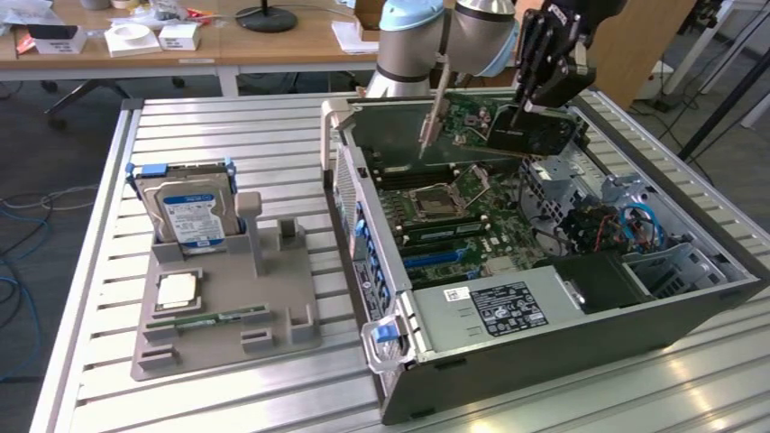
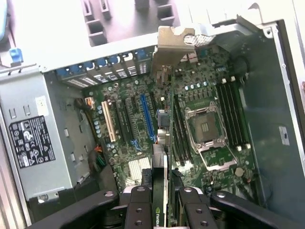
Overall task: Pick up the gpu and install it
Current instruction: 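Insert the gpu into the slot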
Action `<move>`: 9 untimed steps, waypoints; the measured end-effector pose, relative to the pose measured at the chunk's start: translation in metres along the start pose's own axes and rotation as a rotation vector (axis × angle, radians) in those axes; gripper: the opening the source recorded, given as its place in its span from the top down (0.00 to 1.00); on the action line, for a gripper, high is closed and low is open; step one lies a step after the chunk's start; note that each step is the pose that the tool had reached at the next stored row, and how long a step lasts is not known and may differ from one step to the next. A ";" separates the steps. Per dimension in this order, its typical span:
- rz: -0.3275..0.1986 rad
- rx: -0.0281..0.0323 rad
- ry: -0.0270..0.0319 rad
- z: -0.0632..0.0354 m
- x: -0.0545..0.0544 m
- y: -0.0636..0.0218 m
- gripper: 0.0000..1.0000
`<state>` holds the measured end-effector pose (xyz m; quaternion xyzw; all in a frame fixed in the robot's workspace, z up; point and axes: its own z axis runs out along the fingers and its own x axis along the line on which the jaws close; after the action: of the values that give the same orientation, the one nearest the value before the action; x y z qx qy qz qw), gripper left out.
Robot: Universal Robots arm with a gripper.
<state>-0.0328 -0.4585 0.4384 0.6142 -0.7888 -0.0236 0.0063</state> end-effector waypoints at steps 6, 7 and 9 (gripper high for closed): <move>-0.093 -0.0018 0.0042 0.0012 0.000 -0.0001 0.74; -0.107 -0.0020 0.0048 0.0014 0.000 -0.0001 0.74; -0.135 -0.0026 0.0060 0.0018 0.000 -0.0001 0.74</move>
<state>-0.0328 -0.4584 0.4366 0.6662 -0.7454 -0.0231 0.0079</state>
